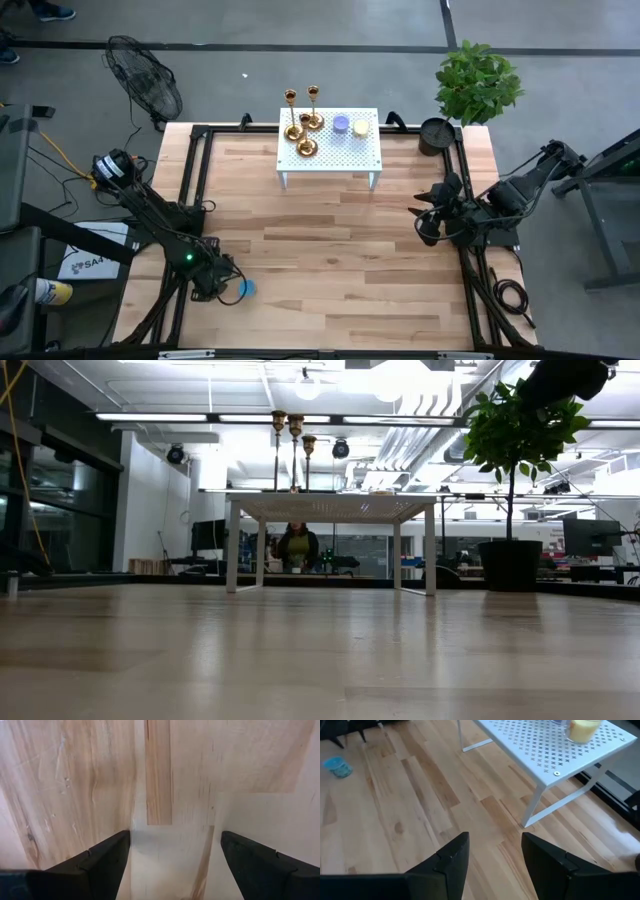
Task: Pick & Place candle stick holders
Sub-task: Put the blue scented candle on the shelf
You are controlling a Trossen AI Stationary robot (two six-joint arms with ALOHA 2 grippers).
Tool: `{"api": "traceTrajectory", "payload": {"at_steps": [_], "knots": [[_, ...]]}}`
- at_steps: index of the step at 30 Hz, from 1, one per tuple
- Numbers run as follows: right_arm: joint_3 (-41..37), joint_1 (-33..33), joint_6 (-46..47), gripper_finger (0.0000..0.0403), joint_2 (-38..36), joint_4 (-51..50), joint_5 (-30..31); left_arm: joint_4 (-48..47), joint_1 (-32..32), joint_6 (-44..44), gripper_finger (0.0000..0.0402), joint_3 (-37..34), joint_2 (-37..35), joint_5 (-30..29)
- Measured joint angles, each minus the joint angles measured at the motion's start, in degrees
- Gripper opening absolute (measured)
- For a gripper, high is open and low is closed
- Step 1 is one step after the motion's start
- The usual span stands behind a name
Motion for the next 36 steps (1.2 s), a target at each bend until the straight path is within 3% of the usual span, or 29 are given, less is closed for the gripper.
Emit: {"api": "traceTrajectory", "payload": {"at_steps": [19,27,33,36], "knots": [[0.00,0.00,-4.05,0.0177,0.00,3.03,-4.43,5.16,-1.30,3.76,0.0312,1.17,0.30,-6.67],[0.00,0.00,-4.01,0.0177,0.02,3.01,-4.63,14.67,-1.09,4.06,0.0312,2.11,0.50,-15.73],[0.00,0.00,-4.00,0.0177,0.02,3.12,-5.74,16.11,-1.26,5.24,0.0312,2.10,2.85,-12.01],[0.00,0.02,-3.93,0.0177,0.02,3.36,-6.07,19.92,-1.15,7.08,0.0312,2.09,3.81,-12.97]]}}
